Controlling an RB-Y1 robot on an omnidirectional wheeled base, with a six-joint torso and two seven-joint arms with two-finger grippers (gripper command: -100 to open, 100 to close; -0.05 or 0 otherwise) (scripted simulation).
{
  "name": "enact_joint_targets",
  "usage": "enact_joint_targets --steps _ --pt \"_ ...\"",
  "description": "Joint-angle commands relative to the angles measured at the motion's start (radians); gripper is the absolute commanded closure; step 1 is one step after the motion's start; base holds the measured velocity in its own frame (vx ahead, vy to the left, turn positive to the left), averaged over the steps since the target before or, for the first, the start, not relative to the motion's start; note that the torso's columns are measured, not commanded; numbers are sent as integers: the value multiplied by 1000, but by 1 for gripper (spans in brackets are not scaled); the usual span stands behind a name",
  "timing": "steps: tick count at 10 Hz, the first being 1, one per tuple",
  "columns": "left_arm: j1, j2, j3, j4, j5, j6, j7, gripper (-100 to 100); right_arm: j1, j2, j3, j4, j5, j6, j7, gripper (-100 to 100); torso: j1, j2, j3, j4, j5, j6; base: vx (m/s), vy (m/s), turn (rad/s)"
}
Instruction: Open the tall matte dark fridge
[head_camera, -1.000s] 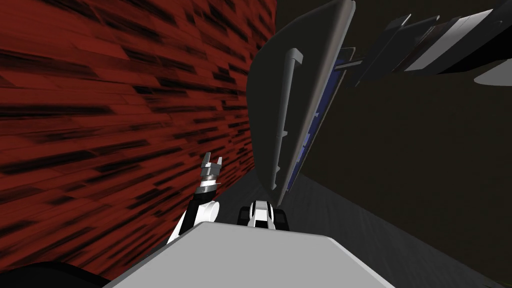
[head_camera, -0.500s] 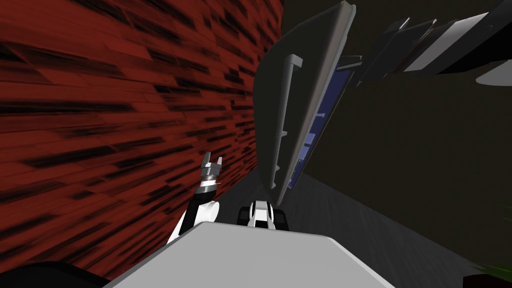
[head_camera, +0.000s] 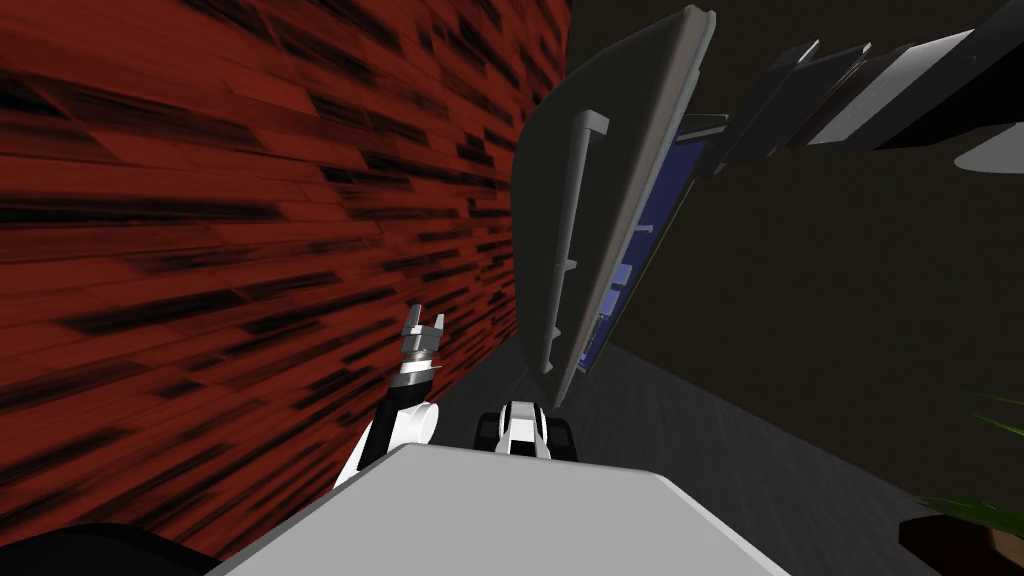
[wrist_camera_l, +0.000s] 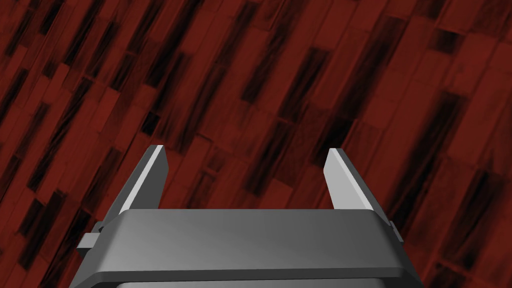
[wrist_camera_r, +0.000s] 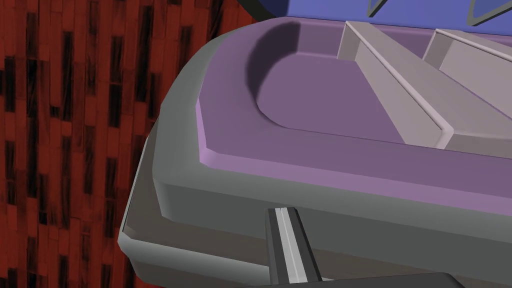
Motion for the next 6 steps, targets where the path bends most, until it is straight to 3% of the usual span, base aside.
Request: enact_joint_targets --steps 1,4,5,6 --pt "0 0 0 0 0 0 0 0 2 -3 5 7 7 16 0 100 3 1 1 1 0 2 -54 104 -58" --pt "0 0 0 0 0 0 0 0 2 -1 5 7 9 15 -2 100 0 3 2 2 0 1 -20 49 4" --pt "0 0 0 0 0 0 0 0 2 -30 5 15 7 10 -12 -100 -2 2 1 2 -1 1 2 9 -72" --pt "0 0 0 0 0 0 0 0 2 -59 4 23 5 5 -23 -100 -2 2 2 1 -1 2 6 11 -101"
